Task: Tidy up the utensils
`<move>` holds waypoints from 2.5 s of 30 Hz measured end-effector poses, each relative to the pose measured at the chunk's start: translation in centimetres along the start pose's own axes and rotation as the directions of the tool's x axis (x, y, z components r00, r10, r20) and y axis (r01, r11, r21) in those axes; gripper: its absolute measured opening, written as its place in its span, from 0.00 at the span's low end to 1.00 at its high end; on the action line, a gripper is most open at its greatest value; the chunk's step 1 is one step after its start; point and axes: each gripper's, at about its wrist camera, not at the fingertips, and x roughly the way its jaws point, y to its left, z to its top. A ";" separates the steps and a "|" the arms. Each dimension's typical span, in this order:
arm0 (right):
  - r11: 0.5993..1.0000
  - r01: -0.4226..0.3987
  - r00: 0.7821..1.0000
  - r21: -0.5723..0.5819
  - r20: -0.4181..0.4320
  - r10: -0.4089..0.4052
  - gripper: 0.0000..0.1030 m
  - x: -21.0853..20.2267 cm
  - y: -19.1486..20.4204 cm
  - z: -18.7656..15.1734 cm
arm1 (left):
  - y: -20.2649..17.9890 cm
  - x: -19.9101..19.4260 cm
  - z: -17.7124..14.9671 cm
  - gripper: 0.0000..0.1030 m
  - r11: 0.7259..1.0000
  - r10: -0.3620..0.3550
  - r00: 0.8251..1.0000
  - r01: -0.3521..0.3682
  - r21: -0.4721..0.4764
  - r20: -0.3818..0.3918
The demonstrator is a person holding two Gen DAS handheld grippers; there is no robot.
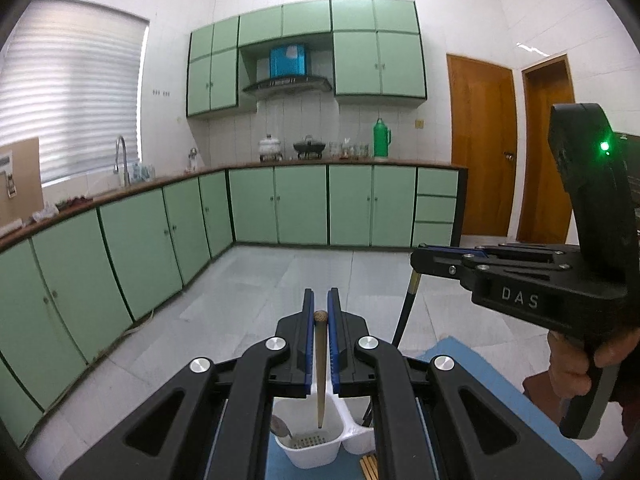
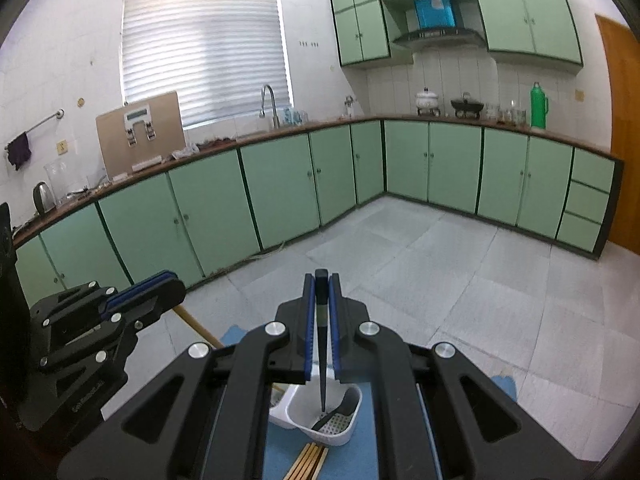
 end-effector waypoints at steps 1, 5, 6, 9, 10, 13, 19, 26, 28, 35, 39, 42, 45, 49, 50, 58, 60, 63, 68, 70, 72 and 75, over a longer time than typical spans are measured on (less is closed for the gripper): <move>1.000 0.001 1.000 0.005 -0.013 -0.001 0.06 0.5 -0.1 -0.4 | 0.1 0.5 -0.4 0.06 1.000 0.001 1.000 -0.001 -0.001 -0.013; 1.000 0.000 0.999 0.016 -0.050 0.000 0.06 1.9 0.0 -1.7 | 0.5 1.9 -1.8 0.06 1.000 0.011 0.999 -0.011 -0.002 -0.053; 1.000 0.003 0.998 0.016 -0.060 -0.002 0.06 2.2 0.1 -2.0 | 0.5 2.1 -2.2 0.06 1.000 0.011 0.998 -0.012 -0.003 -0.062; 1.000 0.009 0.996 0.013 -0.090 -0.007 0.06 2.9 0.4 -3.0 | 0.7 2.8 -3.3 0.06 1.000 0.012 0.995 -0.013 -0.003 -0.096; 1.000 0.011 0.995 0.010 -0.099 -0.010 0.07 3.0 0.5 -3.3 | 0.7 2.7 -3.6 0.06 1.000 0.013 0.995 -0.013 -0.004 -0.102; 1.000 0.024 0.995 0.009 -0.102 -0.023 0.21 2.7 0.6 -3.8 | 0.9 2.6 -4.0 0.08 1.000 0.018 0.993 -0.020 -0.013 -0.115; 0.998 0.060 0.997 0.029 -0.042 -0.059 0.53 -0.4 0.0 -4.2 | 0.8 -0.1 -4.0 0.36 0.999 0.028 0.996 -0.029 -0.015 -0.080; 0.994 0.093 0.995 0.055 0.018 -0.094 0.85 -5.5 -0.5 -7.3 | -0.4 -5.1 -6.1 0.61 0.998 0.055 0.997 -0.056 -0.024 -0.052; 0.993 0.103 0.994 0.061 0.022 -0.104 0.88 -6.8 -0.3 -8.9 | -0.9 -6.3 -7.3 0.67 0.998 0.056 0.997 -0.058 -0.035 -0.055; 0.990 0.123 0.992 0.074 -0.043 -0.120 0.93 -8.9 0.9 -15.9 | -2.9 -9.0 -13.2 0.74 0.996 0.056 0.991 -0.063 -0.057 -0.119; 0.988 0.143 0.986 0.058 -0.099 -0.137 0.93 -8.9 2.1 -20.2 | -3.3 -9.7 -16.9 0.74 0.995 0.068 0.984 -0.078 -0.060 -0.163; 0.986 0.153 0.979 0.066 -0.144 -0.143 0.93 -8.6 2.6 -22.9 | -3.6 -9.9 -19.5 0.74 0.994 0.071 0.976 -0.086 -0.065 -0.208; 0.986 0.149 0.972 0.079 -0.195 -0.131 0.93 -8.4 3.0 -25.4 | -3.6 -9.9 -21.8 0.74 0.992 0.083 0.961 -0.104 -0.067 -0.264; 0.985 0.160 0.960 0.070 -0.242 -0.139 0.93 -8.4 3.7 -28.1 | -3.6 -10.0 -24.1 0.74 0.990 0.102 0.942 -0.129 -0.063 -0.321; 0.984 0.162 0.958 0.071 -0.252 -0.140 0.93 -8.3 3.8 -28.7 | -3.4 -10.0 -24.6 0.74 0.989 0.104 0.938 -0.132 -0.064 -0.332; 0.984 0.166 0.942 0.058 -0.305 -0.140 0.93 -8.4 4.7 -31.0 | -3.4 -10.4 -26.7 0.75 0.988 0.117 0.906 -0.148 -0.044 -0.408; 0.986 0.164 0.935 0.043 -0.325 -0.141 0.90 -8.3 5.0 -31.5 | -3.5 -10.4 -26.9 0.76 0.988 0.119 0.900 -0.150 -0.041 -0.418; 0.987 0.162 0.918 0.007 -0.368 -0.148 0.78 -7.9 5.4 -32.2 | -3.7 -10.5 -27.5 0.77 0.988 0.114 0.896 -0.146 -0.042 -0.430; 0.989 0.145 0.908 0.003 -0.399 -0.132 0.74 -7.2 6.0 -32.9 | -3.8 -10.6 -27.9 0.77 0.989 0.111 0.891 -0.144 -0.041 -0.440; 0.989 0.147 0.903 -0.018 -0.405 -0.142 0.72 -6.8 6.5 -33.0 | -3.9 -10.5 -27.9 0.78 0.989 0.112 0.890 -0.145 -0.042 -0.441; 0.988 0.150 0.903 -0.034 -0.402 -0.151 0.72 -6.6 6.7 -33.0 | -4.0 -10.5 -27.8 0.78 0.989 0.111 0.890 -0.144 -0.042 -0.442; 0.987 0.155 0.903 -0.028 -0.402 -0.153 0.71 -6.6 6.4 -32.9 | -4.0 -10.4 -27.8 0.79 0.989 0.112 0.890 -0.144 -0.040 -0.442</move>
